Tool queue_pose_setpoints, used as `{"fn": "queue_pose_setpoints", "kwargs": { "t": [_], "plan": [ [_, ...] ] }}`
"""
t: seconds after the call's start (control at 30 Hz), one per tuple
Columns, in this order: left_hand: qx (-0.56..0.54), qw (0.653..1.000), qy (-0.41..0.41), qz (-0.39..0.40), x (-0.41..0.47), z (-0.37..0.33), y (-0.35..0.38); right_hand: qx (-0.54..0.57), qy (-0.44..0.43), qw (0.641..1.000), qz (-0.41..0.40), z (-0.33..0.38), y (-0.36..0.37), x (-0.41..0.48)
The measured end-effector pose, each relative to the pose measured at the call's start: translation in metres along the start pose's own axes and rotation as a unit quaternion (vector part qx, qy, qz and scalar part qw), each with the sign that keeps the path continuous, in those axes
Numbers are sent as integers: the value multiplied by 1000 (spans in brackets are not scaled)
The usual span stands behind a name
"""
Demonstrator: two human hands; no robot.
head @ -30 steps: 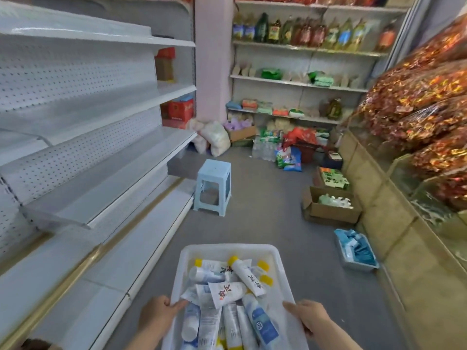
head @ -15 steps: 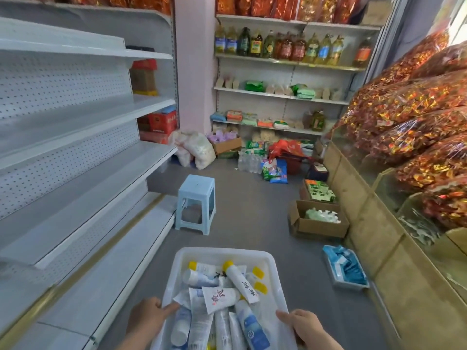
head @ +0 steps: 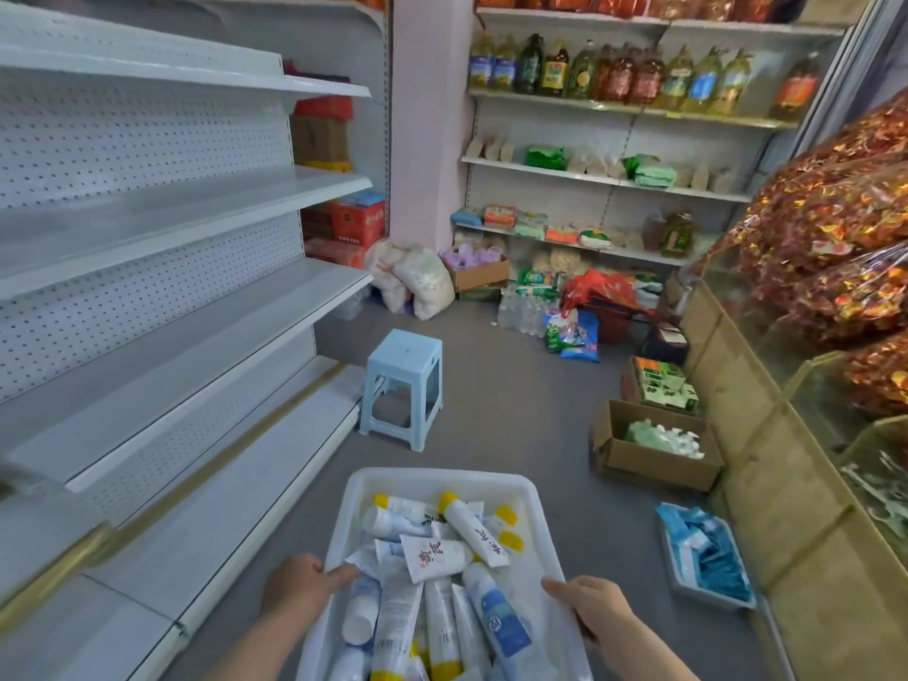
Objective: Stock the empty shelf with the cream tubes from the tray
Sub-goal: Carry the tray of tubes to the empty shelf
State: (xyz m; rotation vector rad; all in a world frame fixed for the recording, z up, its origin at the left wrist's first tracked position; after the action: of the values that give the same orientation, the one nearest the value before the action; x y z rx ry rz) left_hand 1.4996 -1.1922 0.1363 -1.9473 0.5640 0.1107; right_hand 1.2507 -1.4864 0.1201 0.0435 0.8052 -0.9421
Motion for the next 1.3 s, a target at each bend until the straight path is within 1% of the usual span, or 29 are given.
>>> {"fn": "queue_pose_setpoints", "kwargs": {
  "t": [0.2, 0.4, 0.63, 0.77, 0.83, 0.97, 1.1, 1.3],
  "plan": [
    [4, 1000, -22, -3, 61, -22, 8, -16, 2, 1000, 17, 39, 17, 68],
    [5, 1000, -14, 3, 174, -53, -1, -22, 10, 1000, 16, 106, 53, 150],
    [7, 1000, 10, 1, 322, -107, -36, 7, -3, 1000, -5, 211, 96, 236],
    [-22, 1000, 7, -9, 396, -139, -57, 11, -5, 1000, -3, 271, 119, 291],
    [-15, 1000, 7, -11, 439, -155, -65, 20, -6, 1000, 4, 302, 132, 326],
    [4, 1000, 2, -9, 531, -184, -72, 8, -16, 1000, 19, 361, 160, 402],
    [-10, 1000, -21, -11, 613, -207, -74, -12, -17, 999, 30, 423, 186, 467],
    [-31, 999, -24, -15, 732, -244, -92, -38, -10, 998, 39, 518, 219, 555]
  ]
}}
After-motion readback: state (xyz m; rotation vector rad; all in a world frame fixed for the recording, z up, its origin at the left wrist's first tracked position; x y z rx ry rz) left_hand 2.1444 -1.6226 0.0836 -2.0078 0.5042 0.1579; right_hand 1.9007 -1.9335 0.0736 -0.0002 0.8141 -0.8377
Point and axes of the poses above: each hand's wrist, its own x-axis towards the middle knuckle, its own y-axis out of the palm, z = x × y, the point moved 3 cm from there along x, towards the middle knuckle, and after that the axes turned 5 degrees about x, right-handed, at the moved point
